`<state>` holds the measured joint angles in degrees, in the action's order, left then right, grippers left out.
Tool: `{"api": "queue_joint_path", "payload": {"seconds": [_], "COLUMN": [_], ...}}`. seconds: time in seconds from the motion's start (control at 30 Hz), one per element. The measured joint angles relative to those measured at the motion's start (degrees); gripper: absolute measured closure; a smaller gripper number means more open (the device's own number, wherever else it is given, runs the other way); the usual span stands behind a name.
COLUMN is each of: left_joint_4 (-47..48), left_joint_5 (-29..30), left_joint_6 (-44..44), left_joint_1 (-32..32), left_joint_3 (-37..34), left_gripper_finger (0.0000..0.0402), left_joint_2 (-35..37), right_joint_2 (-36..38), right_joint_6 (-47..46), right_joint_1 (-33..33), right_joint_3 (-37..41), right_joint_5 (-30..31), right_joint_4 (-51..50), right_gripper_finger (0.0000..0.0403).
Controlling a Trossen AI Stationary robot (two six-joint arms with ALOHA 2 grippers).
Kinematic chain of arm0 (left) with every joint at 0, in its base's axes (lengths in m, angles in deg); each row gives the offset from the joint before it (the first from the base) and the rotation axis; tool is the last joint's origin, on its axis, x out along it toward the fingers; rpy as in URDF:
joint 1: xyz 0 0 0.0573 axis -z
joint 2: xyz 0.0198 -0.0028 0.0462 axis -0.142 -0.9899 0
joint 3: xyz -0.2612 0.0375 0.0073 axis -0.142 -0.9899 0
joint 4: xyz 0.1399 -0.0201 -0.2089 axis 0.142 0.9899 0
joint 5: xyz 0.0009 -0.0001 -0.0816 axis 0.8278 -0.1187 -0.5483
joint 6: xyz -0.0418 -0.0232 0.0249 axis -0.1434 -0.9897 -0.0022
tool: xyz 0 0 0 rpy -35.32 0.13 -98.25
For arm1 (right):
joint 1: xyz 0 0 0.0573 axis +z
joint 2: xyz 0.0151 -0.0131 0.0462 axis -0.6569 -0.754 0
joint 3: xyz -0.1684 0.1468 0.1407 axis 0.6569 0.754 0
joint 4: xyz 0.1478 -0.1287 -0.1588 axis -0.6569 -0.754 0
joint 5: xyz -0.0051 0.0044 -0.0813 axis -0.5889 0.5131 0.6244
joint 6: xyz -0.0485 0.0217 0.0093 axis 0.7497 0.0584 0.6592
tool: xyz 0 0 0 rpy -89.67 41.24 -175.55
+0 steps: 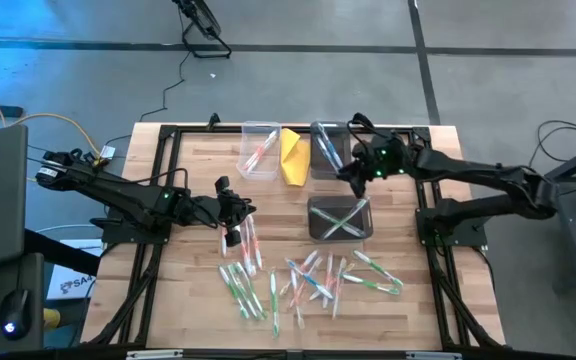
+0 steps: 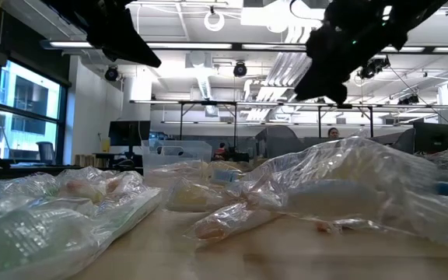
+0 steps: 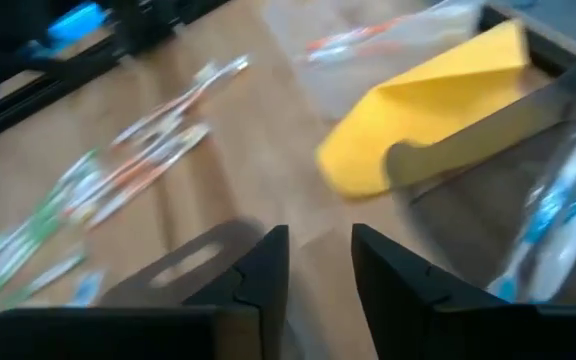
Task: Pick & Place Toothbrushes
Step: Put the green toothbrush into the bottom black transparent bin
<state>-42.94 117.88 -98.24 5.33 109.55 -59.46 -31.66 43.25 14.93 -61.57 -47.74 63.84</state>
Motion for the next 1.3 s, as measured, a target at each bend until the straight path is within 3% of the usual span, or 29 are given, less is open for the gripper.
{"api": "queue_joint_path", "payload": {"seconds": [0.33, 0.67, 0.9, 1.3], "left_joint_4": [0.00, 0.00, -0.04, -0.07], "left_joint_5": [0.00, 0.02, 0.17, 0.20], "left_joint_6": [0.00, -0.01, -0.47, -0.66], "left_joint_1": [0.00, 0.00, 0.00, 0.00], "left_joint_3": [0.00, 0.00, 0.00, 0.00], "left_gripper_finger": [0.0391, 0.0391, 0.0391, 0.0391], "left_joint_2": [0.00, 0.00, 0.00, 0.00], "right_joint_2": [6.50, 6.58, 6.58, 6.56], "right_joint_6": [-1.18, -12.56, -20.25, -34.90], "right_joint_1": [6.53, 13.46, 23.27, 40.79], "right_joint_3": [0.00, 0.00, 0.00, 0.00], "right_joint_5": [-1.78, -1.57, -1.03, 12.89], "right_joint_4": [-11.13, -24.13, -26.30, -32.06], "right_gripper_finger": [0.0326, 0.0328, 0.0328, 0.0328]}}
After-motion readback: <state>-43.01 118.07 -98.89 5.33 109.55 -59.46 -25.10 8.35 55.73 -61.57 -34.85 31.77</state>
